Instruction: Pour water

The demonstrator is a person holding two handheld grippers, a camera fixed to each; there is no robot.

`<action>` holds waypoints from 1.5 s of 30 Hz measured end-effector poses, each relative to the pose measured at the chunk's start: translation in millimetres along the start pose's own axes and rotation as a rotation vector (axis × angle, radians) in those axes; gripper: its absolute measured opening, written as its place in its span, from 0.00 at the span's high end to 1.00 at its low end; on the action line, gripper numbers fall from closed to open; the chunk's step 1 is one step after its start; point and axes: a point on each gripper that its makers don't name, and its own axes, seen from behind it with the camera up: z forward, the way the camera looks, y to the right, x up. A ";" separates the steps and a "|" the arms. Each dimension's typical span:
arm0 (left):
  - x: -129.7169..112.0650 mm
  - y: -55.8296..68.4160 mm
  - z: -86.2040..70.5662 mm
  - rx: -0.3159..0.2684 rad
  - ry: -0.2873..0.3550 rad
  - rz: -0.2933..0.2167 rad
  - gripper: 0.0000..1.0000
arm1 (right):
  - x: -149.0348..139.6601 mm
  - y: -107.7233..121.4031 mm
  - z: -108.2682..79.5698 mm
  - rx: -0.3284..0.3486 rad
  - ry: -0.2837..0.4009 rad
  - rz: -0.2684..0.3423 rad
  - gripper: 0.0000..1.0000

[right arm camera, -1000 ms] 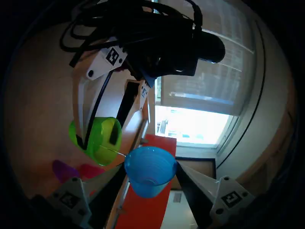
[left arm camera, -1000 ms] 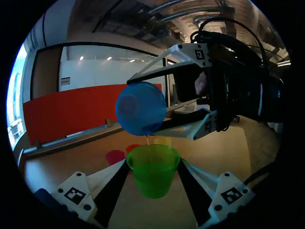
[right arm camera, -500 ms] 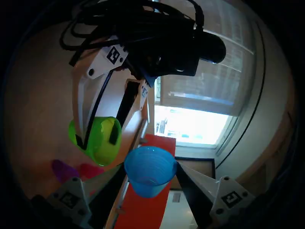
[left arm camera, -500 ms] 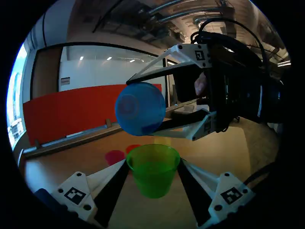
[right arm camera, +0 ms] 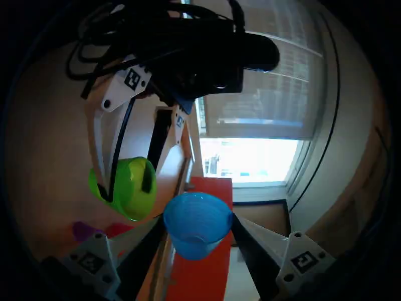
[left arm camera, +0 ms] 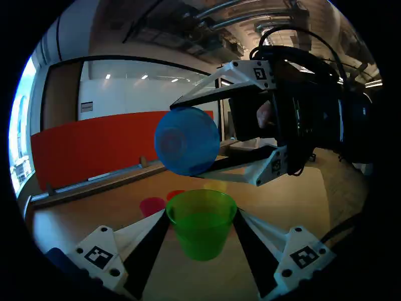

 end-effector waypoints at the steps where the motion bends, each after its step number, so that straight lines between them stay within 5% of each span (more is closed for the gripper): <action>1: -0.3 -0.1 -0.5 0.000 -0.001 0.000 0.13 | -2.4 0.9 0.1 -0.003 0.000 0.033 0.07; 6: -1.1 -0.7 -2.2 -0.003 -0.008 -0.008 0.13 | -17.7 2.8 -0.3 -0.022 -0.009 0.225 0.06; 18: 0.1 -6.0 -3.2 0.011 -0.002 -0.014 0.13 | -37.4 -15.9 -9.7 -0.001 -0.030 0.823 0.06; 24: 2.9 -8.0 -5.4 0.015 0.004 -0.017 0.13 | -43.1 -17.7 -14.6 -0.005 -0.027 1.047 0.06; 36: 9.7 -11.1 -8.5 0.026 0.020 -0.024 0.13 | -38.2 -28.4 -16.7 0.030 -0.027 1.326 0.06; 45: 4.3 -12.7 -10.0 0.033 0.003 -0.022 0.13 | -43.8 -38.2 -22.1 0.020 -0.056 1.367 0.06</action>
